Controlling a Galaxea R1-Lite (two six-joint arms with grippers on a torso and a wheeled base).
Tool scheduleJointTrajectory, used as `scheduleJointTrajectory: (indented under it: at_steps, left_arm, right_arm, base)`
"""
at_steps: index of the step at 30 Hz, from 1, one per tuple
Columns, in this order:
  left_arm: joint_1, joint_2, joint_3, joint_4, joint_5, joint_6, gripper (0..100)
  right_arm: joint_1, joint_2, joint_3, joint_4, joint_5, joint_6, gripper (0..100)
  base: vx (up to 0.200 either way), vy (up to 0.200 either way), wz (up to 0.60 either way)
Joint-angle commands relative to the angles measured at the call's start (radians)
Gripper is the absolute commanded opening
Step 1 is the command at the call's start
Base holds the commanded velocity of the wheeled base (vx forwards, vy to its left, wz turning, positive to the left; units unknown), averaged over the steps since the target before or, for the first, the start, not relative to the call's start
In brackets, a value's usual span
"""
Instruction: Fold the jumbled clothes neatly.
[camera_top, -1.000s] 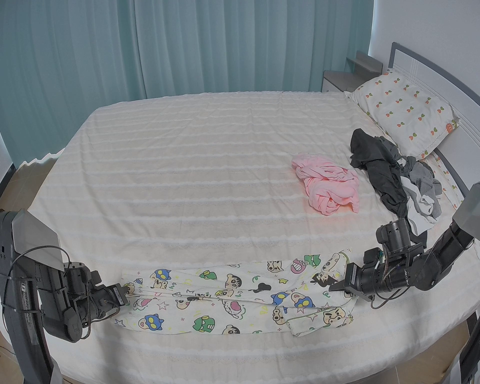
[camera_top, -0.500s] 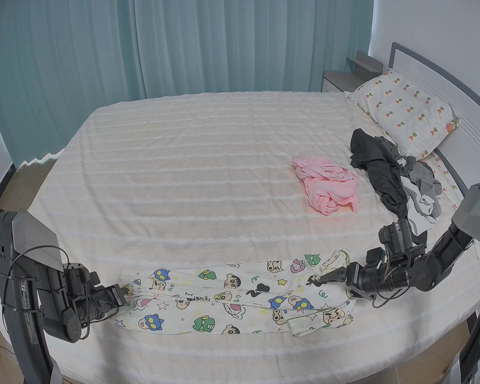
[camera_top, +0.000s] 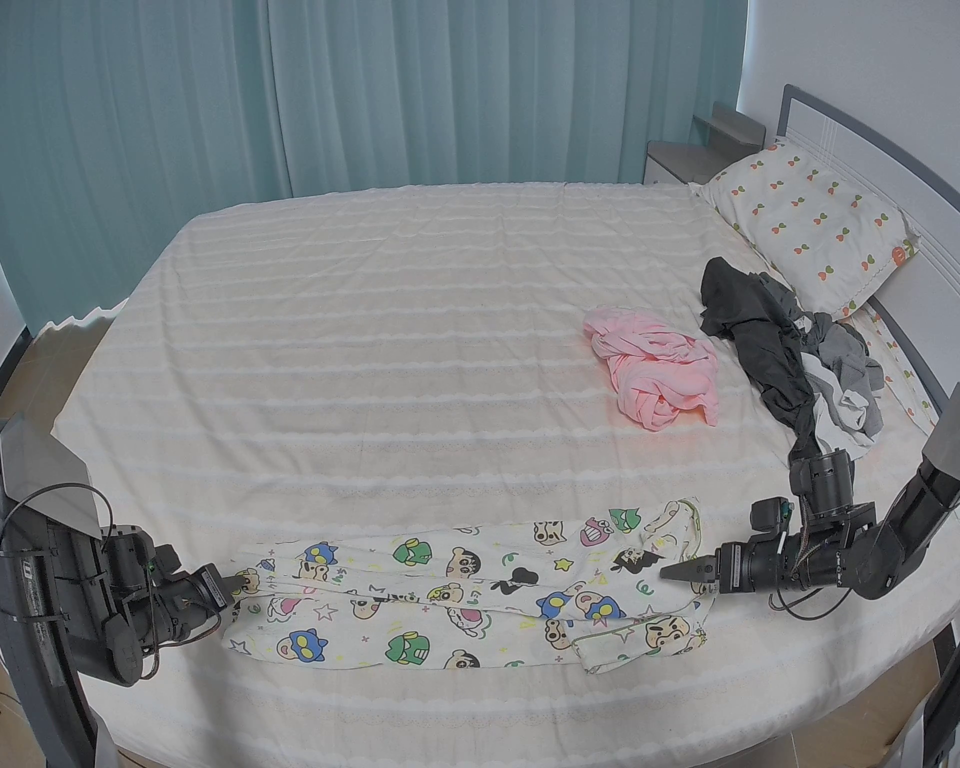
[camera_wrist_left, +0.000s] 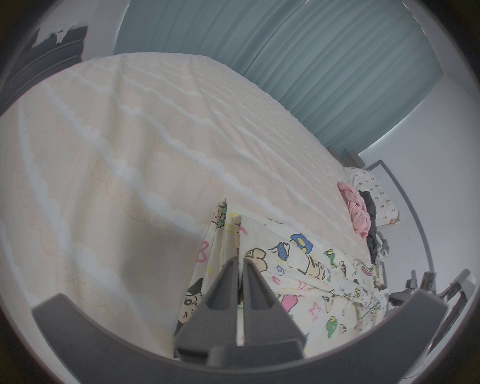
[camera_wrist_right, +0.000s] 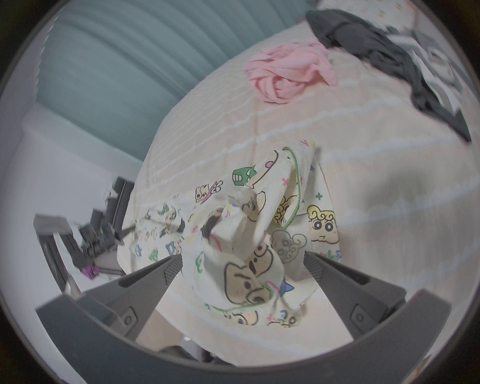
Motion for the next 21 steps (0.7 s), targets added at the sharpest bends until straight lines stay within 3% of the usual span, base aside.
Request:
scheduleJointTrajectory:
  at_steps: [1,2,3,9,12,21]
  left_arm:
    - [0.059,-0.030,0.032,-0.001,-0.064,-0.043,0]
    - [0.059,-0.030,0.032,-0.001,-0.064,-0.043,0]
    - [0.078,-0.028,0.046,-0.001,-0.084,-0.051,0]
    - [0.139,-0.038,0.067,-0.001,-0.187,-0.097,0]
    - [0.137,-0.035,0.087,-0.001,-0.225,-0.089,0]
    - [0.127,-0.036,0.089,-0.001,-0.228,-0.092,0]
  right_arm:
    - [-0.019,-0.004,0.068,-0.051,0.012,-0.150,100]
    - [-0.019,-0.004,0.068,-0.051,0.012,-0.150,100]
    - [-0.019,0.002,0.073,-0.051,0.016,-0.233,100]
    - [-0.023,0.015,0.069,-0.051,0.042,-0.377,100]
    - [-0.016,0.018,0.060,-0.052,0.062,-0.392,100]
    - [-0.003,0.041,0.020,-0.052,0.091,-0.414,100]
  base:
    - [0.000,0.000,0.00]
    - [0.000,0.000,0.00]
    - [0.000,0.000,0.00]
    - [0.000,0.000,0.00]
    - [0.000,0.000,0.00]
    - [0.000,0.000,0.00]
